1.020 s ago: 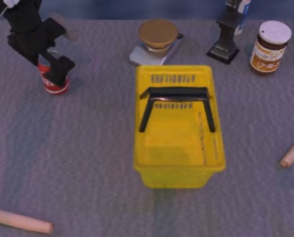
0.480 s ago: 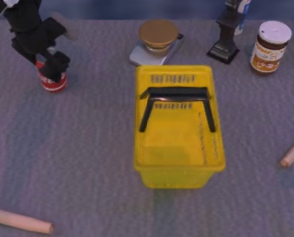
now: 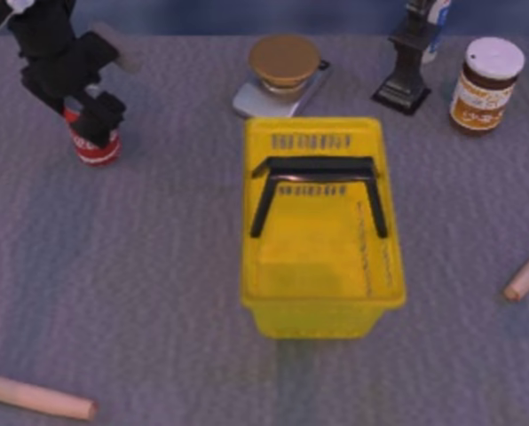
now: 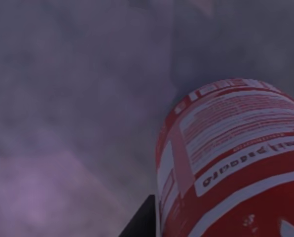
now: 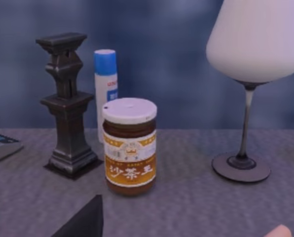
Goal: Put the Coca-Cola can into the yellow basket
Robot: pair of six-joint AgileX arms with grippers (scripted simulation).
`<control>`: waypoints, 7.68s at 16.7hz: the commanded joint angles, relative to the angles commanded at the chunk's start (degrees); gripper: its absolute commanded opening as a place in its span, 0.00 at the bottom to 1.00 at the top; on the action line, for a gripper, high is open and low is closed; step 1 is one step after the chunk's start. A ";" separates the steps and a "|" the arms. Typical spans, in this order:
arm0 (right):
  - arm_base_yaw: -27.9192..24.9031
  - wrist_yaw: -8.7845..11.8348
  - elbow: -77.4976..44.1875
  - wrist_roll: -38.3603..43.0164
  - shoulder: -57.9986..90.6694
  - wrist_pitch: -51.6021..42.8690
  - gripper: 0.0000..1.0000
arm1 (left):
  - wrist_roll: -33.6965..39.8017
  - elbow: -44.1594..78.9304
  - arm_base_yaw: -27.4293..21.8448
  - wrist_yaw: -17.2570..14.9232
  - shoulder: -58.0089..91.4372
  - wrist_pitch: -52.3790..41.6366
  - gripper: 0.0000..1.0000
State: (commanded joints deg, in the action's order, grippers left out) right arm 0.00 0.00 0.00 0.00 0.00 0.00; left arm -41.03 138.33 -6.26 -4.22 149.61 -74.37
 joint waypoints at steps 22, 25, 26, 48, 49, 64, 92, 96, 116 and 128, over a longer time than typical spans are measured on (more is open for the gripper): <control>0.00 0.00 0.00 0.00 0.00 0.00 1.00 | 23.33 -36.87 -7.71 -43.44 -17.99 73.52 0.00; 0.00 0.00 0.00 0.00 0.00 0.00 1.00 | 28.93 -46.10 -9.49 -53.34 -22.83 91.50 0.00; 0.00 0.00 0.00 0.00 0.00 0.00 1.00 | 30.71 -49.04 -10.01 -56.31 -24.31 96.48 0.00; 0.00 0.00 0.00 0.00 0.00 0.00 1.00 | 38.64 -66.38 -10.78 -68.79 -17.41 132.58 0.00; 0.00 0.00 0.00 0.00 0.00 0.00 1.00 | 38.69 -66.64 -10.73 -68.77 -16.92 133.12 0.00; 0.00 0.00 0.00 0.00 0.00 0.00 1.00 | 38.70 -66.66 -10.73 -68.77 -16.88 133.17 0.90; -22.93 -0.08 -73.05 -35.40 74.68 -52.09 1.00 | 48.02 -99.67 2.57 -25.87 -96.31 101.15 1.00; -29.47 -0.25 -96.27 -45.69 98.10 -67.18 1.00 | 46.63 -114.15 5.13 -12.88 -119.34 90.47 1.00; -38.45 -0.19 -120.85 -59.45 127.47 -83.40 1.00 | 41.03 -138.33 7.40 4.22 -149.61 74.37 1.00; -38.48 -0.19 -119.47 -59.43 127.27 -82.20 0.47 | 41.03 -138.33 7.40 4.22 -149.61 74.37 1.00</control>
State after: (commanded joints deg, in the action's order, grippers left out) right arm -38.48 -0.19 -119.47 -59.43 127.27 -82.20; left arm 0.00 0.00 1.15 0.00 0.00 0.00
